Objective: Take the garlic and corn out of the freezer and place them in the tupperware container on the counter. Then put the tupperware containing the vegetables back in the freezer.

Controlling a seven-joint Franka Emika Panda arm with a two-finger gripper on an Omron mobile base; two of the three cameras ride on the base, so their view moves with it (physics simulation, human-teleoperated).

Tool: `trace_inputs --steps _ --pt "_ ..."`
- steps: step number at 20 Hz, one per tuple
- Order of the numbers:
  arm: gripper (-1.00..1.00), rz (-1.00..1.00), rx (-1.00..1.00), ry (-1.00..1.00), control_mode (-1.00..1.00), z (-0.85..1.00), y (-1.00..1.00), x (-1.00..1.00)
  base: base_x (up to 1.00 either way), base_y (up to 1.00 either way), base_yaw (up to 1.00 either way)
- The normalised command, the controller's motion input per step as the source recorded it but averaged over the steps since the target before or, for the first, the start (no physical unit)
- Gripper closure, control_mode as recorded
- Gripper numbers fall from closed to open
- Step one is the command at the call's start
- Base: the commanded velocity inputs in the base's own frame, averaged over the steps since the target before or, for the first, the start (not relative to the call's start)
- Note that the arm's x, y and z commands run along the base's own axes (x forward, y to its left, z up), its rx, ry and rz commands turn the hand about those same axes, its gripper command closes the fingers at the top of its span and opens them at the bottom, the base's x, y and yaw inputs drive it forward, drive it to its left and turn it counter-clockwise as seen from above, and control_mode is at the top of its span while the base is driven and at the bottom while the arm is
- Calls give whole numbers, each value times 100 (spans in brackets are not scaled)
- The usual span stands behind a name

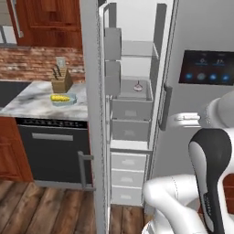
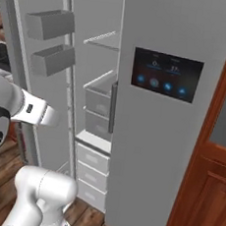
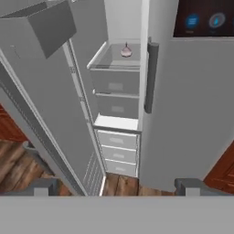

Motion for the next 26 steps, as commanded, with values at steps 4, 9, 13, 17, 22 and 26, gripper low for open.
trace_inputs --steps 4,9,13,17,22,26 --pt "-100 0 0 0 100 0 0 0 33 0 -20" --pt "-100 0 0 0 100 0 0 0 36 -2 -25" --pt "-100 0 0 0 100 0 0 0 64 13 -16" --pt "-100 0 0 0 100 0 0 0 66 4 -18" --pt "-100 0 0 0 100 0 0 0 35 22 -15" --pt "-100 0 0 0 100 0 0 0 0 48 -11"
